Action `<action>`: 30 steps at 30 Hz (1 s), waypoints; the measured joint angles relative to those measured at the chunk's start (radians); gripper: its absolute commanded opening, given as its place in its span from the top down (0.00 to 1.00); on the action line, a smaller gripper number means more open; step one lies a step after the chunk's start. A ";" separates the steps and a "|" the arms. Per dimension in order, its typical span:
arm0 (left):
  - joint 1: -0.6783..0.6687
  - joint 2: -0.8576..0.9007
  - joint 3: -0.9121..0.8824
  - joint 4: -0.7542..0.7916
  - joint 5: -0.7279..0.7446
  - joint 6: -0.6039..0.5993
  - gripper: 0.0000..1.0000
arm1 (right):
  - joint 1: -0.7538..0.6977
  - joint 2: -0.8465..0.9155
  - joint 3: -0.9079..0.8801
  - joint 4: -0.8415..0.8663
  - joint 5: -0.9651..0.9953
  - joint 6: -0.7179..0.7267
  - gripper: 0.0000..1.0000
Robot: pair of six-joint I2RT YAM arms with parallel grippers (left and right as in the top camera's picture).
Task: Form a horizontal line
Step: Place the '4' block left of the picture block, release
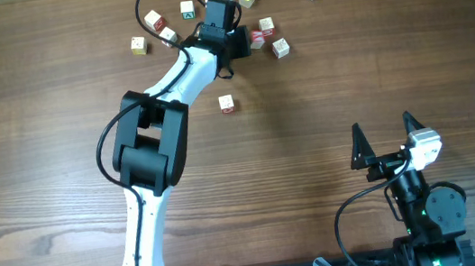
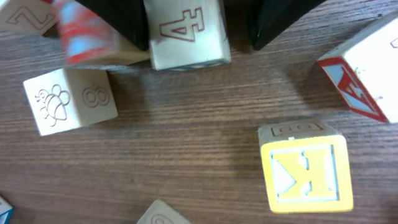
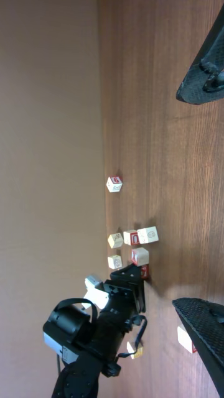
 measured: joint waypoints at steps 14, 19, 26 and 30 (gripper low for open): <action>0.000 -0.002 0.003 -0.018 -0.050 0.016 0.81 | 0.000 0.000 0.000 0.000 0.000 0.000 0.00; 0.000 -0.016 0.003 -0.048 -0.054 0.015 0.80 | 0.000 0.000 0.000 0.000 0.000 0.000 0.00; 0.007 -0.204 -0.013 -0.228 -0.080 0.015 0.82 | 0.000 0.000 0.000 0.000 0.000 0.000 0.00; 0.016 -0.413 -0.011 -0.376 -0.104 0.016 0.84 | 0.000 0.000 0.000 0.000 0.000 0.000 0.00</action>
